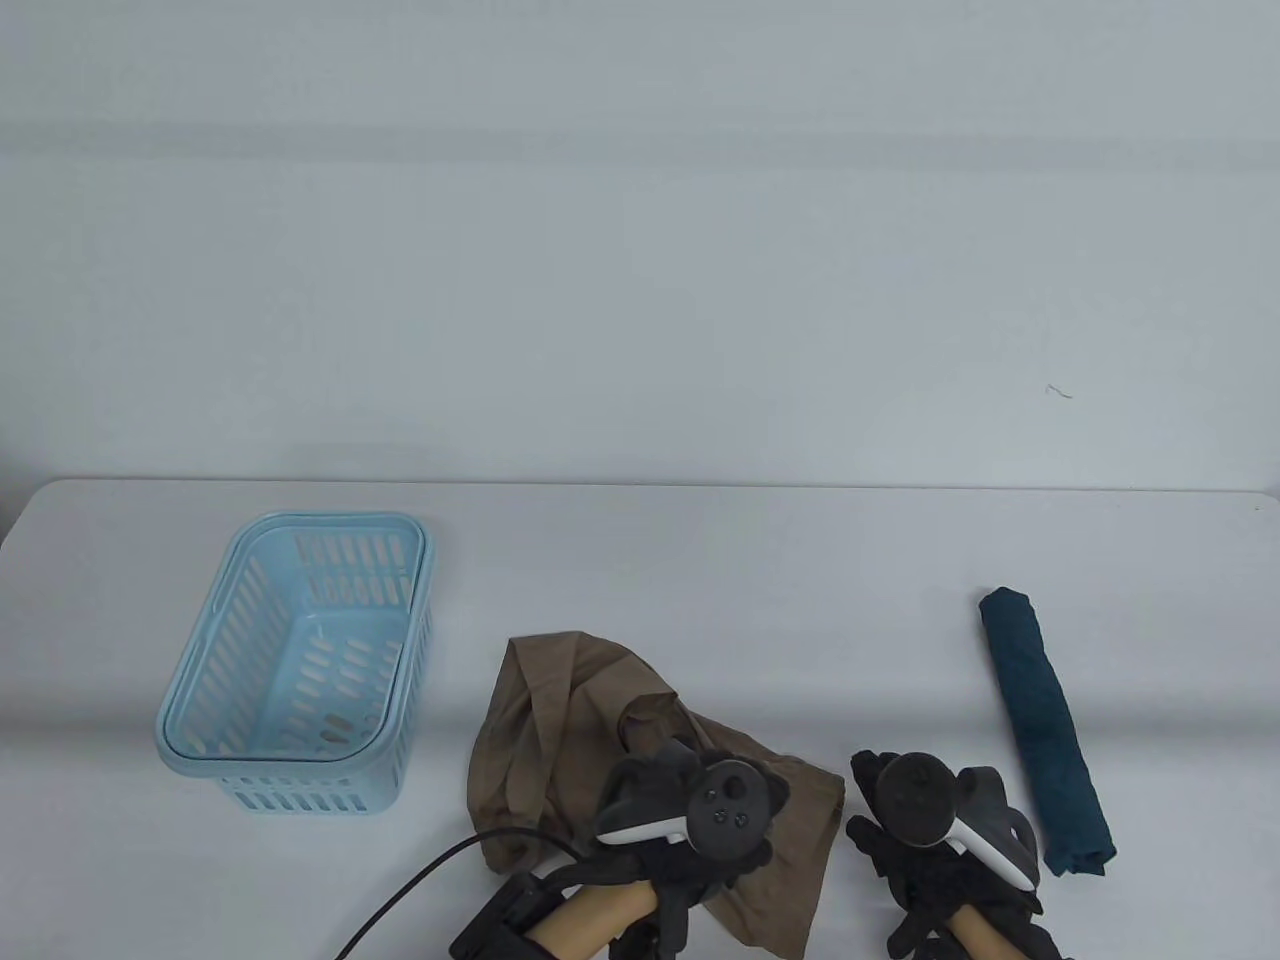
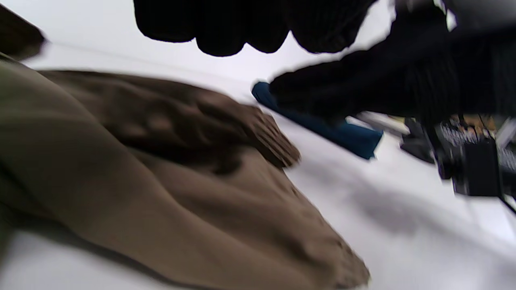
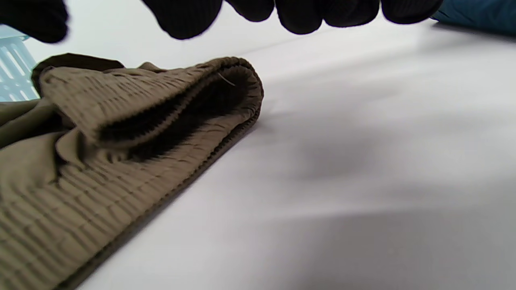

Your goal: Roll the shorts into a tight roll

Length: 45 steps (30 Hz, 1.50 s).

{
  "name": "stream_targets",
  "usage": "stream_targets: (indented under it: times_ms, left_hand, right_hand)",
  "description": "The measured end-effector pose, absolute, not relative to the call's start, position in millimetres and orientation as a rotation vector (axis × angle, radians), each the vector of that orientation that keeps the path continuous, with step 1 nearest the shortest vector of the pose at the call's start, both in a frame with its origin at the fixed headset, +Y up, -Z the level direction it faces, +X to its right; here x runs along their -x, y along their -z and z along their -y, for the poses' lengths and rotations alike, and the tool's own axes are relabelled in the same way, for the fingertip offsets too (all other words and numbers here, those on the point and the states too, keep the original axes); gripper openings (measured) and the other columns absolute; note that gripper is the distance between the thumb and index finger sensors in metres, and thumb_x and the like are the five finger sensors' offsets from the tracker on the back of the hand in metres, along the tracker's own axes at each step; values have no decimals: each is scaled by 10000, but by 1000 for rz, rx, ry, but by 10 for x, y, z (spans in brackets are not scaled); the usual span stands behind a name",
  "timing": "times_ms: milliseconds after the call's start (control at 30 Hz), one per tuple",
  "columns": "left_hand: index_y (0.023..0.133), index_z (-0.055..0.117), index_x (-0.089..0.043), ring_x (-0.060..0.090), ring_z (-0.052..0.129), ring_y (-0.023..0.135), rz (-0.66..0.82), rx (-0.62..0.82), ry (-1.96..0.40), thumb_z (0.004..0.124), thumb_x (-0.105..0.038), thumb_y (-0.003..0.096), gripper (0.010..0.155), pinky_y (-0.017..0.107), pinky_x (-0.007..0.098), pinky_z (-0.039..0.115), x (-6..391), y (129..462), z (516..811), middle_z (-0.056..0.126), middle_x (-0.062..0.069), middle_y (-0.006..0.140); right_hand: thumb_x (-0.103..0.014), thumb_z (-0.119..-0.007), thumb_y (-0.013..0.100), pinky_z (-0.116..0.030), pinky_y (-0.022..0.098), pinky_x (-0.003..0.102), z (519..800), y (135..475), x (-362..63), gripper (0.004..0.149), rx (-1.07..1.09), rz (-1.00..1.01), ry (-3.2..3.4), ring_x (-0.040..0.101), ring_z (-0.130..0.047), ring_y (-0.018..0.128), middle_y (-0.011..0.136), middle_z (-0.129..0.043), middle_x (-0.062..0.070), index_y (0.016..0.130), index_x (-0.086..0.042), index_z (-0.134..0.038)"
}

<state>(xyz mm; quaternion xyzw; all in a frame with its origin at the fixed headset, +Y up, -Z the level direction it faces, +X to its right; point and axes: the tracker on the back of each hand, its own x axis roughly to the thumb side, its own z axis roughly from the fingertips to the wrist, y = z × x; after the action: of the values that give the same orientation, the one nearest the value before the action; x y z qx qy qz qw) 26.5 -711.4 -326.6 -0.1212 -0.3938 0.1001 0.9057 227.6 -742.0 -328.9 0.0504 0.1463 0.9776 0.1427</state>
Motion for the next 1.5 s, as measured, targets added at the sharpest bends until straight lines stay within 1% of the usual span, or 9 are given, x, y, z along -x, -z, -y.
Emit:
stream_targets:
  times_ms: [133,233,533,733,833,933,1033,1267,1500]
  left_hand:
    - [1073,521,-108,506,588,1025,883,236,-39,713,-362,498,657,671,771,343,-550,3251,7301,556,222,1106]
    - [1088,475,-108,496,567,1036,871,233,91,724,-373,492,698,681,769,343,-678,3257,7437,515,217,1123]
    - [1077,359,-93,429,582,1010,826,301,185,709,-371,497,732,705,713,434,-777,3379,7749,432,225,1090]
    - [1049,461,-139,367,687,960,820,199,156,679,-366,511,623,706,673,499,-765,3411,7748,545,174,1052]
    - [1038,502,-159,342,722,953,818,194,150,673,-361,513,589,707,662,520,-757,3427,7724,583,151,1045]
    - [1017,583,-193,311,788,934,805,188,121,666,-341,514,531,706,653,550,-739,3469,7640,663,113,1031]
    - [975,688,-216,310,851,892,755,166,12,678,-349,508,486,699,672,542,-670,3527,7445,763,96,997]
    - [964,712,-209,333,865,883,665,21,-124,675,-350,511,476,691,702,514,-445,3542,6809,788,108,989]
    - [944,745,-195,325,906,836,581,-107,-236,681,-342,511,461,681,725,498,-246,3464,6249,830,124,951]
  right_hand:
    - [-354,-603,540,-432,701,669,7418,3285,-2285,664,-140,-432,-2818,487,-386,1037,1150,-352,202,1097,-122,-327]
    - [-355,-604,540,-432,701,669,7418,3280,-2286,665,-142,-447,-2817,489,-386,1036,1150,-353,203,1098,-121,-326]
    - [-357,-605,539,-432,701,669,7447,3275,-2290,666,-151,-490,-2820,487,-387,1037,1150,-355,202,1097,-122,-327]
    - [-356,-610,539,-431,701,669,7458,3280,-2286,669,-158,-516,-2812,487,-387,1037,1150,-354,202,1097,-122,-327]
    - [-351,-632,533,-427,703,670,7467,3280,-2257,682,-171,-547,-2819,486,-384,1038,1150,-351,200,1097,-122,-323]
    - [-351,-647,528,-422,705,670,7474,3273,-2229,698,-191,-573,-2827,483,-376,1040,1151,-341,198,1096,-122,-312]
    - [-384,-661,519,-412,707,673,7462,3262,-2198,746,-230,-584,-2845,484,-360,1043,1155,-315,199,1098,-116,-274]
    - [-468,-666,495,-408,708,675,7387,3226,-2124,858,-301,-535,-2789,484,-344,1048,1155,-272,207,1095,-91,-181]
    - [-471,-662,497,-433,702,666,7415,3181,-2037,854,-340,-585,-2664,486,-365,1042,1150,-291,213,1094,-79,-194]
